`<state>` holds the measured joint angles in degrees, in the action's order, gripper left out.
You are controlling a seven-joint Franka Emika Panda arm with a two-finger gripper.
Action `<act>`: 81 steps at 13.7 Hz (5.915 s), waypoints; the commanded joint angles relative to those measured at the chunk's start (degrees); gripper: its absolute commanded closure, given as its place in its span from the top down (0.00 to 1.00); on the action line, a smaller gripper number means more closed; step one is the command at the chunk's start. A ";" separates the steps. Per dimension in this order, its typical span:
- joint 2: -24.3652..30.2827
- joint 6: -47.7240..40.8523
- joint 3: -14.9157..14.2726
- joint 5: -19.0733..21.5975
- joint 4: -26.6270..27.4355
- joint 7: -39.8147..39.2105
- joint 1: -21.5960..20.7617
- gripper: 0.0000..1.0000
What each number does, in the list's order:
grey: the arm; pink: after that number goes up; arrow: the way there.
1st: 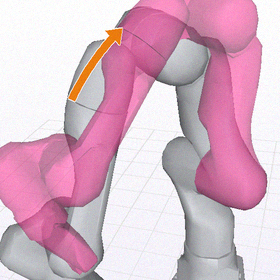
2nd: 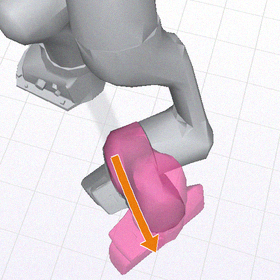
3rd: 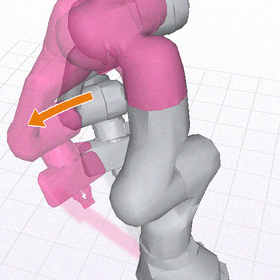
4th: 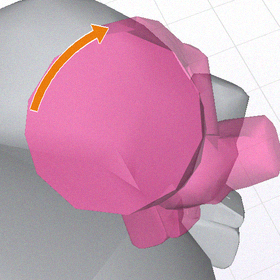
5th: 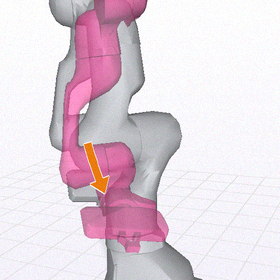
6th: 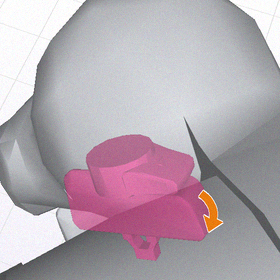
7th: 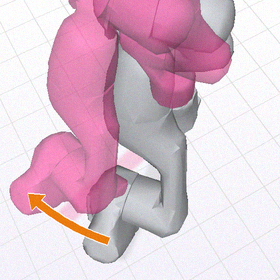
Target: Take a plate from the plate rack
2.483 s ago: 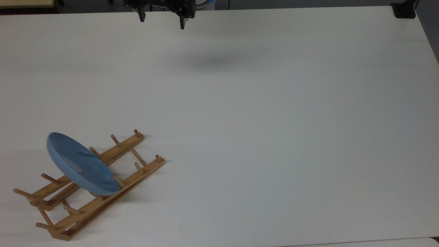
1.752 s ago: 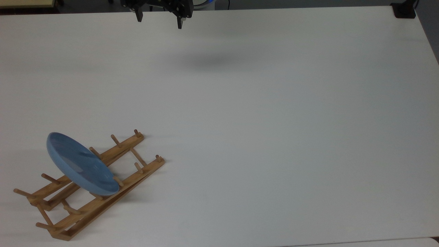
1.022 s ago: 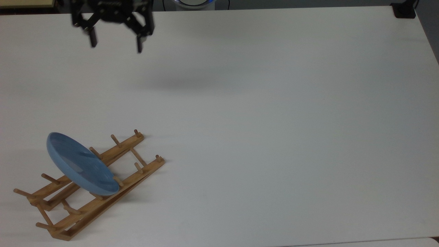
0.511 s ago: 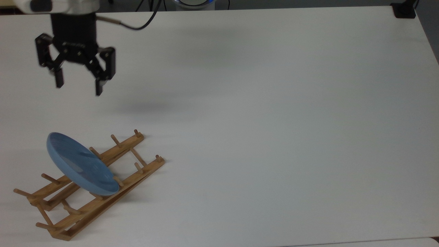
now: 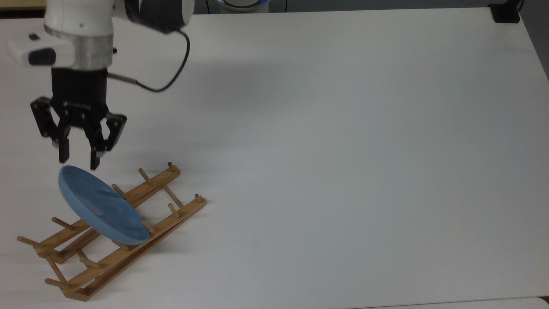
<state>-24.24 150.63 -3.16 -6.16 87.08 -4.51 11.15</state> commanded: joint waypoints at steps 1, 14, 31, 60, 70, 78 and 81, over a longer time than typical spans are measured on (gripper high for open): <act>-2.04 3.70 -1.67 -0.87 -1.74 -0.59 -0.42 0.45; -2.83 5.36 -2.64 -6.41 -2.09 -0.94 0.81 0.31; -0.72 3.00 -2.20 -8.08 -1.74 -4.63 1.60 0.33; -4.06 0.98 -2.29 -8.08 -2.44 -9.03 0.72 0.05; -3.19 0.98 -2.47 -7.64 -2.44 -10.26 1.07 0.00; -4.15 1.07 -2.03 -7.99 -2.53 -10.17 0.81 0.23; -4.85 3.08 -2.03 -7.99 -2.53 -10.09 0.72 0.23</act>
<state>-28.56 150.85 -5.14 -13.37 84.24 -14.13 12.09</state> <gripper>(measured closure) 0.762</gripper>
